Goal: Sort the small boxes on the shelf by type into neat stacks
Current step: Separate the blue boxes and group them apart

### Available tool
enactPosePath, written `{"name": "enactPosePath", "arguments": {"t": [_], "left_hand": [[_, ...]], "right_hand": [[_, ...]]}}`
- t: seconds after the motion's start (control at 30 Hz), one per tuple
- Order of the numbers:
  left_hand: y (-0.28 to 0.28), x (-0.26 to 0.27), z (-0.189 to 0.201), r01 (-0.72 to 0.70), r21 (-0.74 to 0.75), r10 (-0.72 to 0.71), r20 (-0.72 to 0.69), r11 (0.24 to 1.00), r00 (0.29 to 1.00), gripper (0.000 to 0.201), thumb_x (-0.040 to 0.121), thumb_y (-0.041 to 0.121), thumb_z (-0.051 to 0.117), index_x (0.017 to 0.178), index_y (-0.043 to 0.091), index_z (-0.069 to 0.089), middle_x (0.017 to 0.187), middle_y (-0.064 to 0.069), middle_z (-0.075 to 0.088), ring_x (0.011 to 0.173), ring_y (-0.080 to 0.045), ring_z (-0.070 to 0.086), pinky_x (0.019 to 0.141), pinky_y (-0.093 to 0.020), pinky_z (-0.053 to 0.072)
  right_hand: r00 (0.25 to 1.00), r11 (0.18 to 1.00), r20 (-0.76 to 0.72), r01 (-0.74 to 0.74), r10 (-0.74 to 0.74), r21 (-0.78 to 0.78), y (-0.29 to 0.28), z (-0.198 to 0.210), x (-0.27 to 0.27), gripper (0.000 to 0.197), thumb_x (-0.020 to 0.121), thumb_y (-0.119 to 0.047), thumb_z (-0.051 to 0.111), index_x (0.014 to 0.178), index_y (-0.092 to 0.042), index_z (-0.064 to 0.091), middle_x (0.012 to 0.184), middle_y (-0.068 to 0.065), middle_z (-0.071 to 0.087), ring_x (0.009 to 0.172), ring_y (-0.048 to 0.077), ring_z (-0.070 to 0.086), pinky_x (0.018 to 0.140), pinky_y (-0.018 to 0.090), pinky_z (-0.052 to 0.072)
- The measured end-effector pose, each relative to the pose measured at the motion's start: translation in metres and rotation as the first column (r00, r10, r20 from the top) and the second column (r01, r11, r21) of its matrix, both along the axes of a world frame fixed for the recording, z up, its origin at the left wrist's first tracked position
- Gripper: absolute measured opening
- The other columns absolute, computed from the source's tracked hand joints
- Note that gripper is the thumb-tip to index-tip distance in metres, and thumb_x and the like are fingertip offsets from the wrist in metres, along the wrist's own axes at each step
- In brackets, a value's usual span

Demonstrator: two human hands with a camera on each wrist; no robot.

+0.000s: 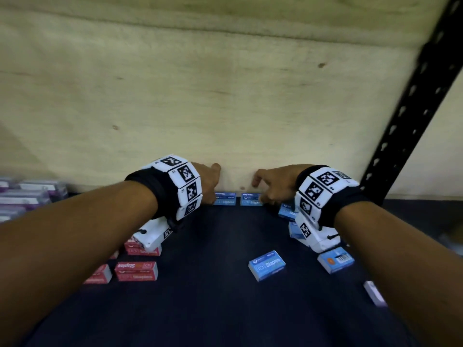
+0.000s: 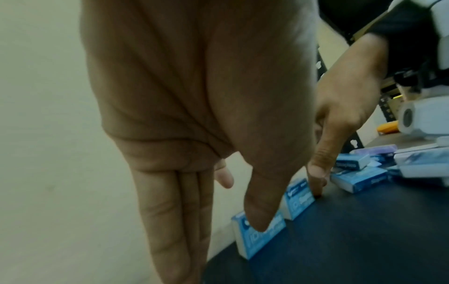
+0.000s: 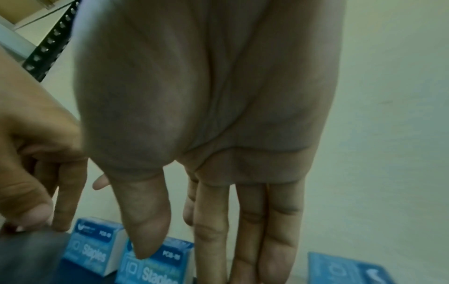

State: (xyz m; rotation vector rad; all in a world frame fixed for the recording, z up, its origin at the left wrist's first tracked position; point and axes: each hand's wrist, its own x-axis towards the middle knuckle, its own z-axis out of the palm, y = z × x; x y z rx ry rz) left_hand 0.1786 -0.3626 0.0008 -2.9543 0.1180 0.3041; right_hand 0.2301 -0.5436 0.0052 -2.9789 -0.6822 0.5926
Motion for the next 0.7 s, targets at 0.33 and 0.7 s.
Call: {"name": "enactPosePath", "arguments": {"t": [0.33,0.7], "left_hand": [[-0.057,-0.058,0.016,0.143,-0.189,-0.183,-0.212,0.971,0.960,0.041,0.087,0.056,0.061,0.103,0.020,0.066,0.069,0.008,0.062,0.074,-0.014,0.059,0.085,-0.035,0.051],[-0.073,-0.074,-0.011,0.190,-0.243,-0.249,-0.240,0.951,0.938,0.051,0.079,0.061,0.068,0.106,0.017,0.064,0.101,0.002,0.069,0.089,-0.017,0.063,0.081,-0.033,0.051]], "right_hand": [[0.995,0.993,0.086,0.068,-0.059,-0.102,-0.034,0.011,-0.018,0.044,0.090,-0.027,0.070,0.131,-0.018,0.057,0.130,0.001,0.058,0.109,0.021,0.056,0.086,0.029,0.042],[0.987,0.979,0.135,0.106,-0.083,-0.172,-0.057,0.000,-0.021,0.050,0.086,-0.028,0.075,0.132,-0.020,0.057,0.137,0.004,0.054,0.121,0.025,0.055,0.091,0.033,0.044]]}}
